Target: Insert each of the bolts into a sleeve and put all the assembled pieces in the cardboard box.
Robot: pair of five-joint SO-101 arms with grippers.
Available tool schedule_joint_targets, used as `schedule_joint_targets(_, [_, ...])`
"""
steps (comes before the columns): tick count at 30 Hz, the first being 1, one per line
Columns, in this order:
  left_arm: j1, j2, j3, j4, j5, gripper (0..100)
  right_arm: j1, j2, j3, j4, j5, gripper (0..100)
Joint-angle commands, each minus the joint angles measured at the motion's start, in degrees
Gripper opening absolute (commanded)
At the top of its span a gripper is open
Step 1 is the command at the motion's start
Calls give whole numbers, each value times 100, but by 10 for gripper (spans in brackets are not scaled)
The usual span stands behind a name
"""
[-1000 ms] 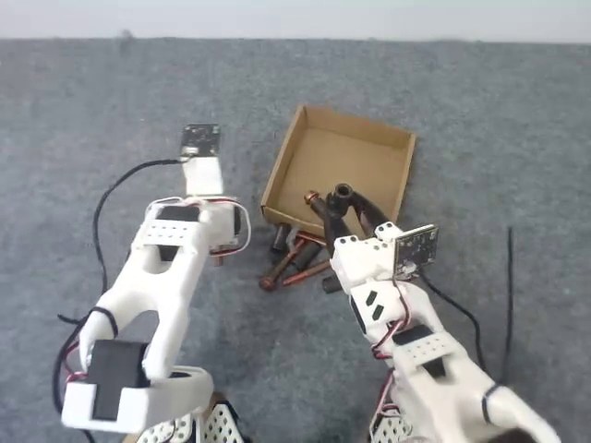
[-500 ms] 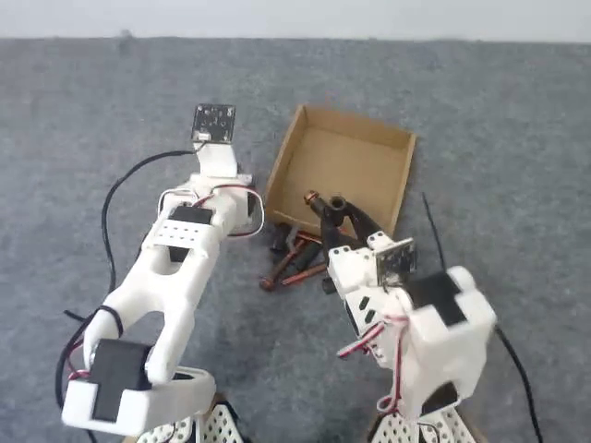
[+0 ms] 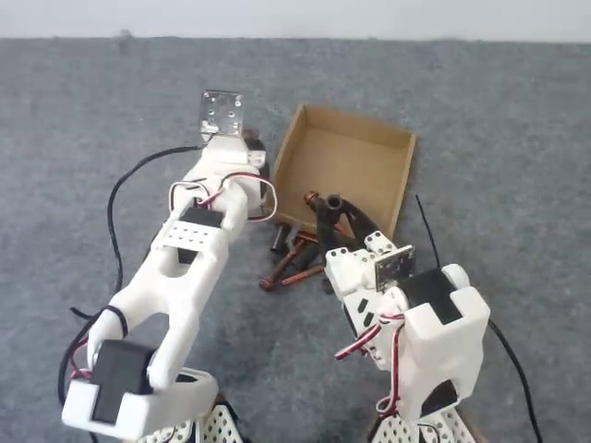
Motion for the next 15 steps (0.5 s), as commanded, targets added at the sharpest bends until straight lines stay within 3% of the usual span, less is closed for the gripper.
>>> schedule_joint_targets(1, [167,-888,189,-202,-35,12,-119,-136,-70,-163,88,6])
schedule_joint_targets(9, [677,-3130,1420,-193,-18,12,-259,-163,62,-163,114,6])
schedule_joint_targets(15, [1090,-3807,1842,-176,-18,12,-567,-189,299,-215,123,6])
